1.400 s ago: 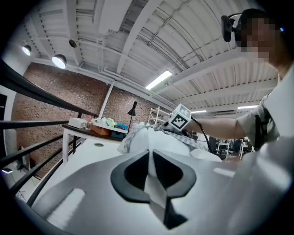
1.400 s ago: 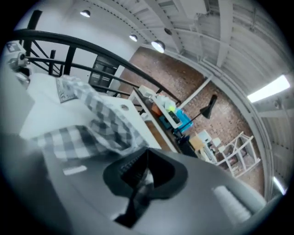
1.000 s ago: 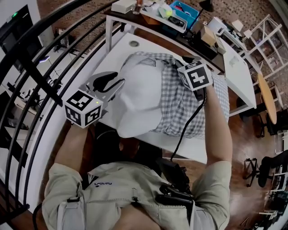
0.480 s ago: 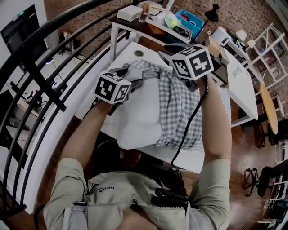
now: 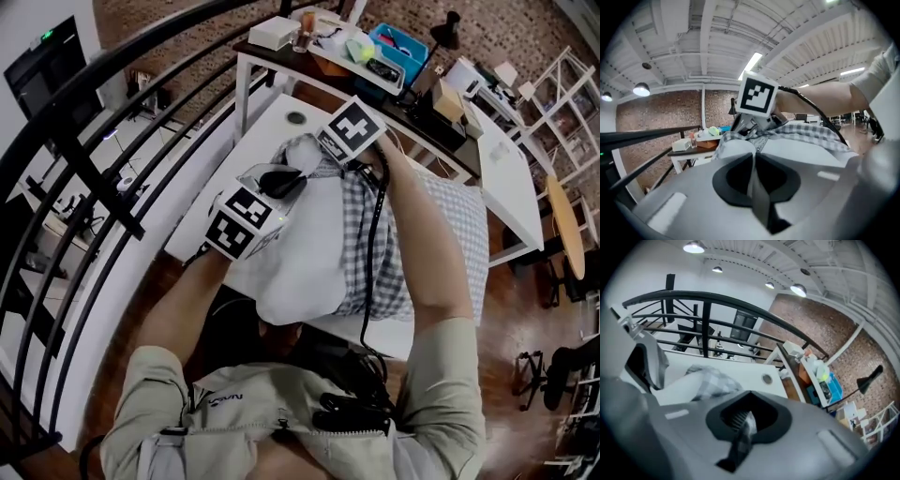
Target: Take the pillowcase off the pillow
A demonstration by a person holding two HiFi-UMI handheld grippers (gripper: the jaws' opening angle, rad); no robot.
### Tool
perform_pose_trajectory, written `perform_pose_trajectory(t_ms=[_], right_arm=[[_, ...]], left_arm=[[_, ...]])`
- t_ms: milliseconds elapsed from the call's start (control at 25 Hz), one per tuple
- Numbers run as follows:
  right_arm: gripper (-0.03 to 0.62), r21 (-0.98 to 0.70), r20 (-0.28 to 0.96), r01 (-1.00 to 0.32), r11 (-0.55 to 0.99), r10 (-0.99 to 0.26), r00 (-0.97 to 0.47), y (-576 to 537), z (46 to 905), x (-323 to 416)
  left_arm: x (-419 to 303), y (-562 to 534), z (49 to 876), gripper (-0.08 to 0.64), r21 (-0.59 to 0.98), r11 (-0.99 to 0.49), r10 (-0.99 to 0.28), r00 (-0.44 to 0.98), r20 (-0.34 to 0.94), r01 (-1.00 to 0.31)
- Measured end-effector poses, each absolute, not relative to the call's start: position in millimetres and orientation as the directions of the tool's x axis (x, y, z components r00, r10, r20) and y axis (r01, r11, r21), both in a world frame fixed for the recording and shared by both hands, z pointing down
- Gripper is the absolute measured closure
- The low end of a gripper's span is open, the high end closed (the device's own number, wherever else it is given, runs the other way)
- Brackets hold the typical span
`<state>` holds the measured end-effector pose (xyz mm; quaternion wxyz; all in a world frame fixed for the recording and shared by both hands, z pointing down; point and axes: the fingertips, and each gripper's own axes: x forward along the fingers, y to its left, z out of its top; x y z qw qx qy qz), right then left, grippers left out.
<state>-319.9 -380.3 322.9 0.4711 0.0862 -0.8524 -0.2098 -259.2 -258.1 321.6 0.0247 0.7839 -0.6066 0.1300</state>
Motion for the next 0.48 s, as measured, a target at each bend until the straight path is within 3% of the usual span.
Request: perform_pose_trajectory(t_ms=[120,200,280,320,360,400,480], right_arm=[[0.589,0.473,0.713,-0.053,0.879,-0.417,-0.563,-404.1,305.1,-315.5],[0.589,0.38,0.704,-0.104,0.919,-0.36,-0.613,-410.3,294.8,-309.6],[0.588,0.228,0.701,-0.09,0.97,-0.227,-0.676,-401.5,285.1,-302.4],[0.546,0.141,0.701,-0.049,0.989,-0.135,-0.7,-389.3,282.3,-299.4],[0.442,0.066,0.702,-0.001,0.998,-0.047,-0.711,-375.2,281.2,-296.7],[0.388,0.012,0.704,0.04,0.999,0.02,-0.71,-362.5,281.8,-294.8],[0.373,-0.023,0.721,0.082,0.996,0.073,-0.689,-348.0,288.7,-294.4]], left_arm=[[-251.6,-243.0,308.2,0.535,-0.211,-0.257,-0.957,0.218,0.191,-0.943],[-249.5,-239.2,306.2,0.535,-0.233,-0.257,-0.959,0.216,0.186,-0.938],[-249.9,-240.1,308.8,0.535,-0.233,-0.258,-0.957,0.215,0.193,-0.938],[-250.2,-241.1,310.5,0.535,-0.229,-0.258,-0.957,0.215,0.196,-0.939],[-250.5,-242.0,312.0,0.535,-0.224,-0.258,-0.956,0.216,0.197,-0.94],[-250.8,-242.7,313.4,0.535,-0.22,-0.257,-0.956,0.215,0.198,-0.941],[-251.5,-244.3,315.3,0.535,-0.221,-0.251,-0.958,0.208,0.199,-0.942]])
